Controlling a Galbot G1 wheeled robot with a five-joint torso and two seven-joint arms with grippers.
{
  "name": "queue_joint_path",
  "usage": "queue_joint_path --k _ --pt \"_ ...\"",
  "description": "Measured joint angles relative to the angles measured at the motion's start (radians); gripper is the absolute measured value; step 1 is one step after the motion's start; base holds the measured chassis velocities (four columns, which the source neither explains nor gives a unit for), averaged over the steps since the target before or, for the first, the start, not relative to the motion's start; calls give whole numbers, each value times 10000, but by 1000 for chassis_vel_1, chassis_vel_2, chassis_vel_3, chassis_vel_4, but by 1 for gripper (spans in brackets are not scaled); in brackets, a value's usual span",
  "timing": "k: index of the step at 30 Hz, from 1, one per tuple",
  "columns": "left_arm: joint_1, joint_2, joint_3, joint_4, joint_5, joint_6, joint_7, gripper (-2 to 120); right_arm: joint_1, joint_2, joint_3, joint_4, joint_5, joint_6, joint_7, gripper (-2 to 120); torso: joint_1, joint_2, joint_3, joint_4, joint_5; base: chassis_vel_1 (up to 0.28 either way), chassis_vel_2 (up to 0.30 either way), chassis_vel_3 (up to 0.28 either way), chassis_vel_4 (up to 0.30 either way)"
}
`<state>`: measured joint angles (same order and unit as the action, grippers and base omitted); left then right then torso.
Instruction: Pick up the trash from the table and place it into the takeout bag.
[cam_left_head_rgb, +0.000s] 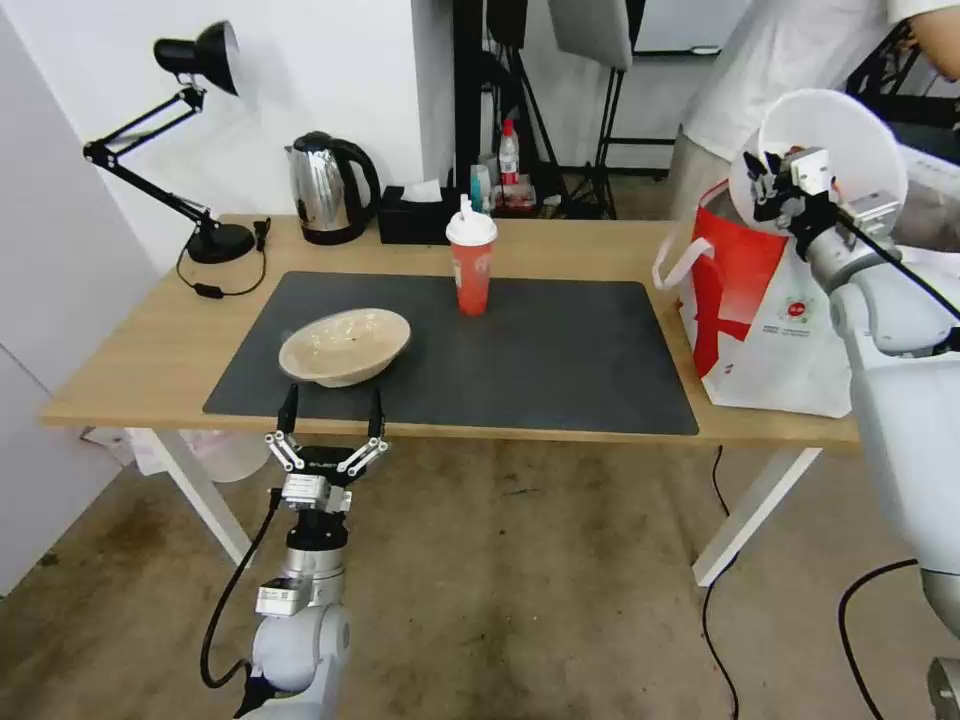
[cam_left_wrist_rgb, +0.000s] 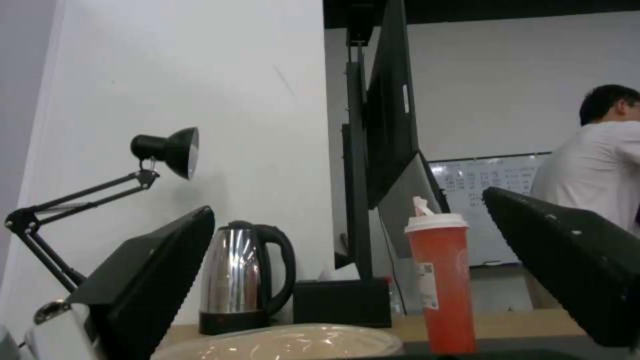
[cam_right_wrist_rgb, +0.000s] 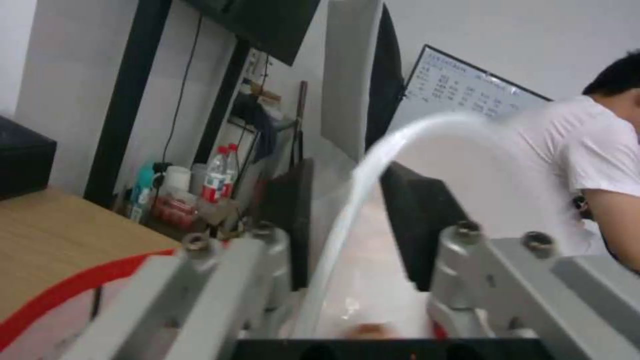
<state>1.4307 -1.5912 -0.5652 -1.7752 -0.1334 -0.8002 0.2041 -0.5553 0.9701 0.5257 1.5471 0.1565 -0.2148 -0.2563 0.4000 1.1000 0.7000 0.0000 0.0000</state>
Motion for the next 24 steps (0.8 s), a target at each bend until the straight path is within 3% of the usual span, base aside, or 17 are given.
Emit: queue_joint_path --k 17,24 --pt "-31 -1 37 0 0 1 4 100 -104 -159 168 148 13 -12 2 92 1 0 0 1 0 0 0 0 0" --pt "-23 -1 49 -26 7 2 5 100 -316 -416 505 596 -224 -483 -142 100 2 0 0 -2 1 0 0 0 0"
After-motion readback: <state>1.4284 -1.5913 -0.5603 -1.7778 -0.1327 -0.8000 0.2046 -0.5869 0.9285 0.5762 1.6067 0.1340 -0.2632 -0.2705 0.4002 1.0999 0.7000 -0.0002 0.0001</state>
